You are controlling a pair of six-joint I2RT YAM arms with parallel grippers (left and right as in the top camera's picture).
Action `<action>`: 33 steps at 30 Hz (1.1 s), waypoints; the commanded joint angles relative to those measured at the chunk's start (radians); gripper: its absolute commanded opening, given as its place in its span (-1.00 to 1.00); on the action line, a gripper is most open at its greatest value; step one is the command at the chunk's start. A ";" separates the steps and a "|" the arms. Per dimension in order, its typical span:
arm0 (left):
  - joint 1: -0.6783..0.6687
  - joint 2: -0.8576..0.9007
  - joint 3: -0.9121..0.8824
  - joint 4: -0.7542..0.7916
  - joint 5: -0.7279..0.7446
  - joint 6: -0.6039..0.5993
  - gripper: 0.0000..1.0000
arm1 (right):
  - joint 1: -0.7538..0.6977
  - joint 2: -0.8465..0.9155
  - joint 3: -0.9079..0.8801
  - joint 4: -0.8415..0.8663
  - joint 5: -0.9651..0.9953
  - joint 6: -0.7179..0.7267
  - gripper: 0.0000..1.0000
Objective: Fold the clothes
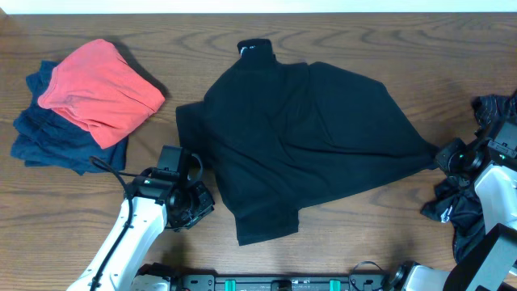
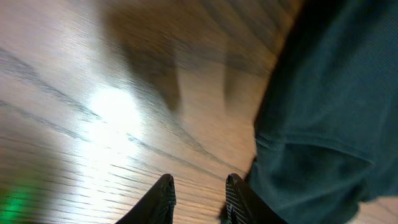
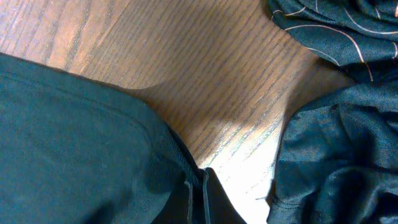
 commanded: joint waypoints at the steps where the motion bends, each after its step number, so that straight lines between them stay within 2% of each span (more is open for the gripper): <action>1: -0.010 -0.003 -0.005 0.014 0.053 -0.002 -0.27 | 0.001 -0.010 0.013 0.002 0.013 -0.010 -0.98; 5: -0.062 0.000 -0.024 0.063 0.053 -0.054 0.11 | 0.001 -0.010 0.013 -0.002 0.013 -0.010 -0.98; 8: -0.125 0.017 -0.026 0.117 0.053 -0.061 0.25 | 0.001 -0.010 0.013 -0.005 0.013 -0.009 -0.98; 17: -0.256 0.177 -0.026 0.273 0.053 -0.208 0.28 | 0.001 -0.010 0.013 -0.016 0.013 -0.010 -0.98; 20: -0.269 0.230 -0.026 0.325 0.067 -0.218 0.27 | 0.001 -0.010 0.013 -0.016 0.013 -0.010 -0.98; 22: -0.269 0.248 -0.026 0.351 0.091 -0.218 0.08 | 0.001 -0.010 0.013 -0.016 0.013 -0.010 -0.98; 25: -0.268 0.246 -0.025 0.358 0.090 -0.198 -0.49 | 0.001 -0.010 0.013 -0.016 0.013 -0.010 -0.97; 27: -0.268 0.241 -0.023 0.357 0.090 -0.171 -0.78 | 0.001 -0.010 0.013 -0.016 0.013 -0.010 -0.98; 29: -0.268 0.226 -0.022 0.351 0.091 -0.153 -0.88 | 0.001 -0.010 0.013 -0.016 0.013 -0.010 -0.98; 33: -0.261 0.159 -0.012 0.302 0.091 -0.103 -0.88 | 0.001 -0.010 0.013 -0.019 0.009 -0.010 -0.98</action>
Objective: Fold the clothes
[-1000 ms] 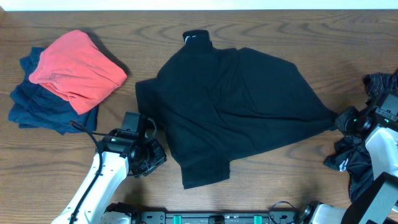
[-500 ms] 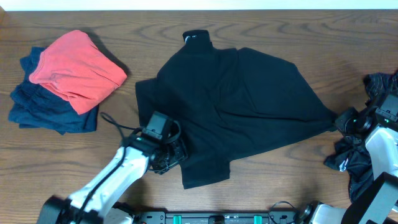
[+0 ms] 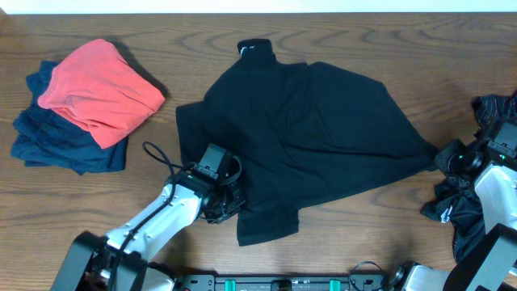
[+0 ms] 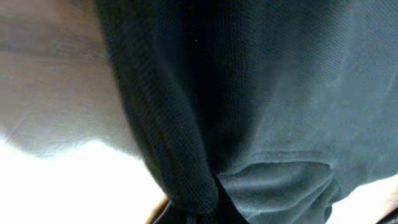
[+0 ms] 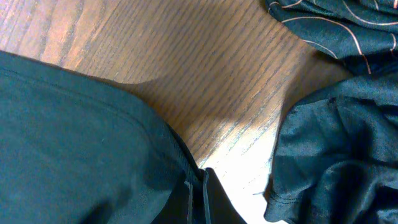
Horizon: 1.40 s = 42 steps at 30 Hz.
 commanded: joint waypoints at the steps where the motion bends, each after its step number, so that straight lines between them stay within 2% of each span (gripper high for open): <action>1: 0.007 -0.079 0.012 -0.046 0.007 0.079 -0.88 | 0.001 -0.010 0.014 -0.006 -0.002 -0.010 -0.98; 6: 0.042 -0.232 0.078 -0.165 0.014 0.216 -0.88 | 0.001 -0.010 0.067 -0.085 -0.060 -0.036 -0.98; 12: 0.145 -0.418 0.229 -0.286 0.059 0.399 -0.88 | 0.001 -0.017 0.264 -0.300 -0.093 -0.087 -0.98; 18: 0.286 -0.529 0.433 -0.346 0.058 0.432 -0.88 | 0.000 -0.088 0.463 -0.437 -0.156 -0.153 -0.98; 25: 0.411 -0.570 0.686 -0.348 0.059 0.452 -0.88 | 0.000 -0.222 0.655 -0.579 -0.159 -0.194 -0.98; 33: 0.426 -0.571 0.892 -0.351 0.058 0.512 -0.88 | 0.000 -0.373 0.814 -0.599 -0.164 -0.208 -0.98; 39: 0.426 -0.562 0.917 -0.350 -0.048 0.541 -0.88 | 0.000 -0.411 0.877 -0.561 -0.167 -0.208 -0.98; 42: 0.426 -0.524 0.917 -0.349 -0.051 0.541 -0.88 | 0.001 -0.380 0.877 -0.546 -0.177 -0.208 -0.98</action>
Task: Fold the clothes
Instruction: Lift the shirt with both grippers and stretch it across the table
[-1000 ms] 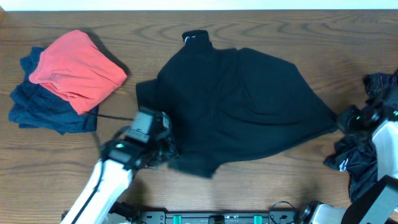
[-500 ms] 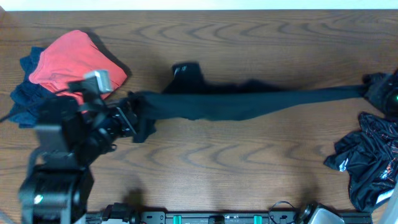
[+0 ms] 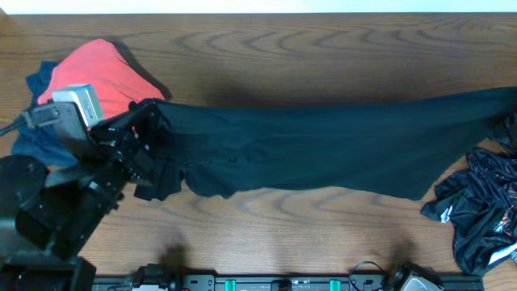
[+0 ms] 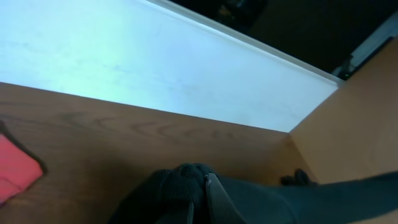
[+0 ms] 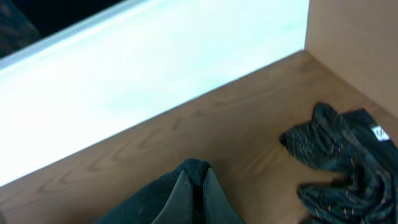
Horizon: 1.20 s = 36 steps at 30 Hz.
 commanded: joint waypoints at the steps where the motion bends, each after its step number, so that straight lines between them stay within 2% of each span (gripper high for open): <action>1: 0.010 0.058 0.017 0.006 -0.045 0.033 -0.88 | 0.001 0.062 0.003 0.011 -0.016 -0.017 -0.98; 9: 0.010 0.332 0.017 0.063 -0.044 0.044 -0.88 | 0.071 0.317 0.003 0.089 -0.070 -0.036 -0.98; 15: 0.010 0.626 0.063 0.227 0.013 0.098 -0.88 | 0.189 0.582 0.003 0.330 -0.057 -0.057 -0.98; 20: 0.021 0.880 0.288 0.305 0.011 0.202 -0.88 | 0.222 0.729 0.004 0.687 -0.051 0.047 -0.98; 25: 0.061 1.038 0.603 0.359 0.011 0.215 -0.88 | 0.221 0.727 0.020 0.911 0.026 0.116 -0.97; 29: 0.100 1.070 0.780 0.386 0.013 0.215 -0.88 | 0.212 0.726 0.109 0.881 0.079 0.115 -0.97; 32: 0.125 1.059 0.849 0.351 0.086 0.215 -0.88 | 0.208 0.726 0.175 0.800 0.109 0.114 -0.97; 35: 0.132 1.039 0.856 0.216 0.123 0.216 -0.88 | 0.209 0.726 0.208 0.694 0.166 0.087 -0.97; 36: 0.132 1.036 0.856 0.122 0.123 0.216 -0.89 | 0.209 0.726 0.208 0.662 0.186 0.072 -0.97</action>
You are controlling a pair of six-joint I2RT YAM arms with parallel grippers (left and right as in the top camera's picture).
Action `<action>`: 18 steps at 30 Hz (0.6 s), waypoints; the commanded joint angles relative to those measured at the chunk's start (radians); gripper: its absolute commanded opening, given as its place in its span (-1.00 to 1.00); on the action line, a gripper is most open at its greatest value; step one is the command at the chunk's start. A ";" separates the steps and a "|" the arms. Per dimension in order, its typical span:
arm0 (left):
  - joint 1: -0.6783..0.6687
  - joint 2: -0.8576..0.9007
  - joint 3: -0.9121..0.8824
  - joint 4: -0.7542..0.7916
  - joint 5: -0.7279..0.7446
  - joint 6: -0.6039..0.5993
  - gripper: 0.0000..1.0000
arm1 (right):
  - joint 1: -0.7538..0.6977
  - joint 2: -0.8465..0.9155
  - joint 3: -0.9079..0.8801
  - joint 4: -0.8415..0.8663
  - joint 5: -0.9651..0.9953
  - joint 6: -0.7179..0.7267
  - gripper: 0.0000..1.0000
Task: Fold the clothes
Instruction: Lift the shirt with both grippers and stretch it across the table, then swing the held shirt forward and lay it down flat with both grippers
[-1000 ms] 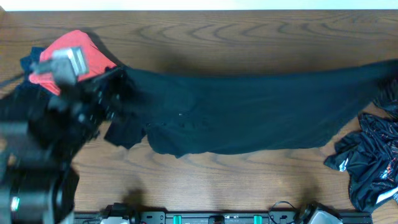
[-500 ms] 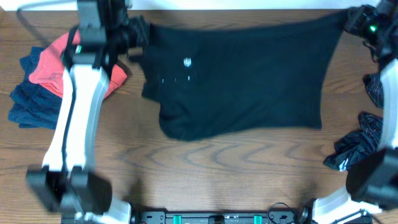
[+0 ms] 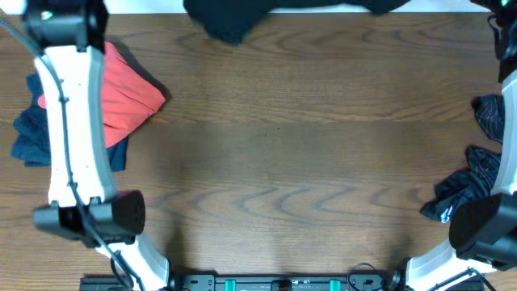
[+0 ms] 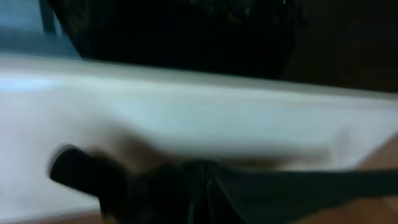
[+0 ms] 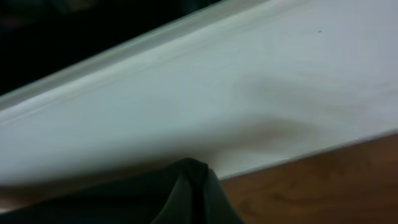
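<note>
The black shirt (image 3: 230, 23) hangs high at the far edge of the table, only its lower hem and a drooping left corner showing in the overhead view. My left gripper (image 4: 205, 194) is shut on bunched black cloth (image 4: 280, 193); that view is blurred. In the right wrist view my right gripper (image 5: 198, 194) is shut on a fold of the same shirt (image 5: 124, 199). Both arms reach up to the top corners of the overhead view, the left arm (image 3: 69, 97) and the right arm (image 3: 507, 56).
A folded red garment (image 3: 133, 97) lies on folded navy clothes (image 3: 28, 137) at the left. A heap of dark patterned clothes (image 3: 472, 190) sits at the right edge. The bare wooden table (image 3: 283, 162) ends at a white wall (image 5: 249, 93).
Both grippers have moved up and toward the far edge with the shirt. It was stretched across the middle of the table and now only its lower edge shows at the top.
The black shirt lay crumpled mid-table, my right gripper shut on its right corner and my left gripper open beside its left edge. Then the left gripper was on the left hem. Then the shirt hung stretched between both, and now it is held at the far edge.
</note>
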 commanded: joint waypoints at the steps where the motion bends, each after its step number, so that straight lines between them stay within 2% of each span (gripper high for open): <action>1: 0.026 -0.014 0.018 -0.168 0.012 0.016 -0.88 | -0.016 -0.022 0.026 -0.079 0.166 -0.039 -0.97; 4: 0.026 -0.013 -0.005 -0.460 0.008 0.042 -0.88 | -0.015 -0.019 0.016 -0.227 0.236 -0.068 -0.98; 8: 0.016 -0.005 -0.090 -0.721 0.005 0.087 -0.89 | -0.014 -0.018 -0.035 -0.468 0.274 -0.123 -0.98; 12: -0.006 -0.002 -0.243 -0.834 0.005 0.105 -0.88 | -0.016 -0.018 -0.143 -0.642 0.366 -0.122 -0.98; 18: -0.068 -0.002 -0.547 -0.894 0.006 0.146 -0.88 | -0.033 -0.018 -0.331 -0.752 0.388 -0.122 -0.98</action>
